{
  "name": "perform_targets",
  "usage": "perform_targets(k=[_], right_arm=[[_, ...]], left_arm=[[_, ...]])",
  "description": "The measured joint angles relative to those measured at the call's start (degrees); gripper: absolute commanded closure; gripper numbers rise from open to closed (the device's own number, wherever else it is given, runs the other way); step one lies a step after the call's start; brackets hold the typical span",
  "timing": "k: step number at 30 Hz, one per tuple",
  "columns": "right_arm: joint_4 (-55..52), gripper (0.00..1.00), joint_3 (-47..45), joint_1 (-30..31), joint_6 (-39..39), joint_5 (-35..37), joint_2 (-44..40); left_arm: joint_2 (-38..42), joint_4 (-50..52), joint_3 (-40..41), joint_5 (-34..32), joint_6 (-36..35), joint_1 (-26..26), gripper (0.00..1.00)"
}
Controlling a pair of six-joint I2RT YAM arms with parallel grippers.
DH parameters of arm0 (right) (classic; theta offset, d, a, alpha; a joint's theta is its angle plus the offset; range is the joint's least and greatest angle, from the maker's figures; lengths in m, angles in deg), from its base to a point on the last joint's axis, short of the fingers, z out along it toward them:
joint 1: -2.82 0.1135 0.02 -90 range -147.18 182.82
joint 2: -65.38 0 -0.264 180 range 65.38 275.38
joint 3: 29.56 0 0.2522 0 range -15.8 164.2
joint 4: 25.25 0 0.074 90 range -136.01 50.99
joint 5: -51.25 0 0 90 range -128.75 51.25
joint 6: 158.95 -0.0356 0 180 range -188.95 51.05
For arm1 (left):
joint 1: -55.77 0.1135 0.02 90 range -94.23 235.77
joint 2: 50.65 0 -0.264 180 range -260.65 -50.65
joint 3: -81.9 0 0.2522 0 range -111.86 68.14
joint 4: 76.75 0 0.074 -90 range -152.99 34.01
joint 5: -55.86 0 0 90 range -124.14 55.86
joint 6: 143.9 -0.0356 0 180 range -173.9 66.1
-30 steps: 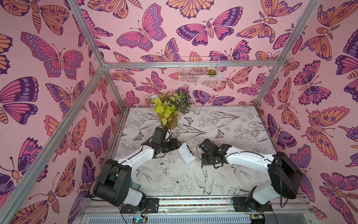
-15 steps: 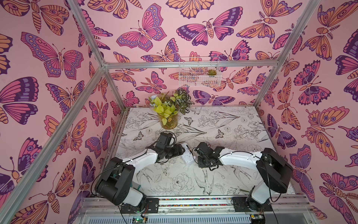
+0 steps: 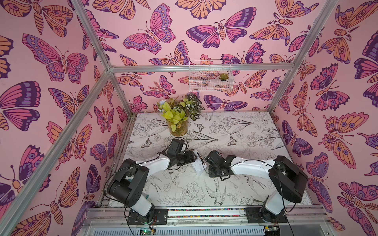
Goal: Insert the battery into the alarm
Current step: Pick up the battery at the center of the board.
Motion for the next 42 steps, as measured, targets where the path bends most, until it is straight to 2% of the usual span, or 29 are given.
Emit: perform_targets(k=[8, 13, 18, 22, 26, 32, 38, 42], right_arm=[[3.15, 1.0, -5.22, -0.76, -3.41, -0.72, -4.44], [6.56, 1.0, -10.47, -4.48, -7.98, -4.35, -11.52], [11.63, 1.0, -11.34, -6.97, -14.64, -8.48, -17.68], [17.55, 1.0, -11.96, -8.0, -22.23, -11.78, -22.69], [23.58, 1.0, -13.44, -8.15, -30.84, -13.99, -27.69], [31.61, 1.0, -18.18, -8.15, -44.33, -14.43, -33.07], [35.34, 0.99, -19.67, -6.88, -52.28, -12.0, -37.27], [39.01, 0.99, -21.07, -5.55, -55.87, -10.29, -39.89]], left_arm=[[-1.9, -2.19, -1.92, 1.2, -1.27, -0.04, 0.27], [0.37, -2.89, -0.24, -0.81, -2.69, -0.07, 0.36], [10.71, -2.6, 4.59, -5.14, -4.17, -2.34, 0.38], [20.83, -2.69, 7.3, -10.78, -7.04, -9.75, 0.38], [29.57, -5.81, 11.1, -18.43, -13.09, -19.69, 0.4], [37.11, -22.86, 24.22, -27.56, -27.71, -29.62, 0.45], [35.32, -41.05, 31.8, -31.39, -47.58, -35.87, 0.47], [30.75, -52.74, 32.52, -31.69, -56.13, -37.03, 0.46]])
